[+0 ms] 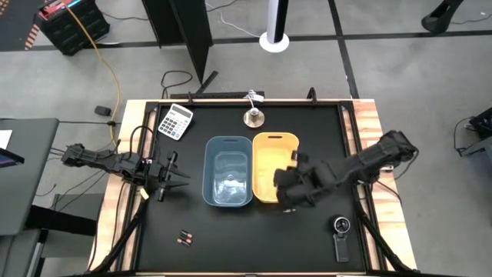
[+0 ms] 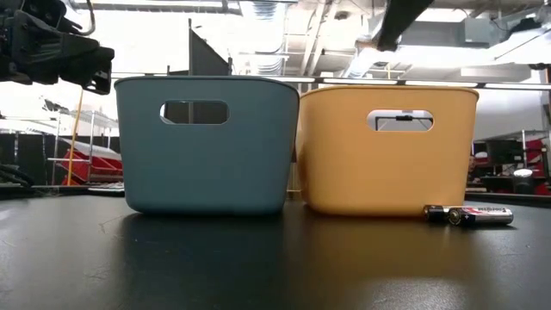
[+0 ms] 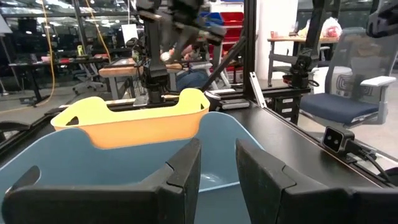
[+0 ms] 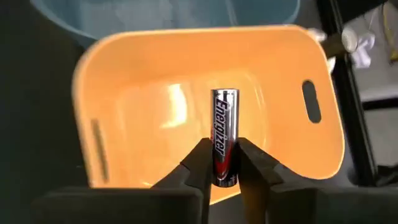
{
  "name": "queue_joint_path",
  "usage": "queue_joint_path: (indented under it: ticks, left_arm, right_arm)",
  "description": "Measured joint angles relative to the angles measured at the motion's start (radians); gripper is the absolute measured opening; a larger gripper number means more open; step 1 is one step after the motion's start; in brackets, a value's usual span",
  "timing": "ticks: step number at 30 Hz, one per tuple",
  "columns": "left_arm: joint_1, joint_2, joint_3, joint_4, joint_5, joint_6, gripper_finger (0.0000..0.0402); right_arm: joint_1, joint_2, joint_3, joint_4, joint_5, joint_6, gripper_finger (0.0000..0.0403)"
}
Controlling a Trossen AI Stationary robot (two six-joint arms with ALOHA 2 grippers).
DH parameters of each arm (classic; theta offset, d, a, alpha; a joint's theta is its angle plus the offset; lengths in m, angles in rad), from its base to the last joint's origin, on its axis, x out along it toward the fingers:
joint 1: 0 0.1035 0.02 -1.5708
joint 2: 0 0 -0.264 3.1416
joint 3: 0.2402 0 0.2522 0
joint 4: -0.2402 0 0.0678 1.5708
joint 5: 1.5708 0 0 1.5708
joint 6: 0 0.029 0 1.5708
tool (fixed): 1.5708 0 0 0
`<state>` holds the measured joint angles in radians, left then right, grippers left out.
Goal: Sort batteries
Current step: Put the silver battery into the yellow bin, then put the black battery into the blue bin
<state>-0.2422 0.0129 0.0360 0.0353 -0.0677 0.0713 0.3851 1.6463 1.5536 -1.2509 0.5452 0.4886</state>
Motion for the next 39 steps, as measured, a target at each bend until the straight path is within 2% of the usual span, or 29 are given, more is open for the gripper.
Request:
queue_joint_path:
  ticks: [5,10,14,19,22,25,30,39]
  left_arm:
    - [0.0,0.0,0.0,-0.006,0.0,-0.005,0.0098]
    - [-0.001,0.0,0.001,-0.018,0.003,-0.005,0.0098]
    - [-0.001,0.0,0.001,-0.017,0.011,-0.005,0.0109]
    - [-0.003,0.011,0.007,-0.022,0.011,-0.024,0.0144]
    - [-0.022,0.061,0.043,-0.032,0.008,-0.031,0.0164]
    - [-0.051,0.153,0.103,-0.024,-0.012,-0.029,0.0174]
    - [-0.103,0.406,0.232,-0.063,-0.039,-0.046,0.0174]
    - [-0.301,0.859,0.596,-0.575,-0.05,-0.29,0.0169]
  right_arm:
    - [-0.082,0.008,-0.027,-0.003,-0.047,-0.057,0.0159]
    - [-0.095,0.004,-0.033,0.006,-0.047,-0.101,0.023]
    - [-0.071,-0.019,-0.033,0.022,-0.033,-0.101,0.0243]
    - [-0.006,-0.076,-0.033,0.053,0.061,-0.096,0.0236]
    - [0.032,-0.112,-0.032,0.066,0.125,-0.068,0.0229]
    - [0.065,-0.138,-0.032,0.06,0.178,-0.039,0.0223]
    - [0.102,-0.143,-0.032,0.05,0.224,-0.025,0.0215]
    - [0.163,-0.137,-0.039,0.053,0.226,-0.018,0.021]
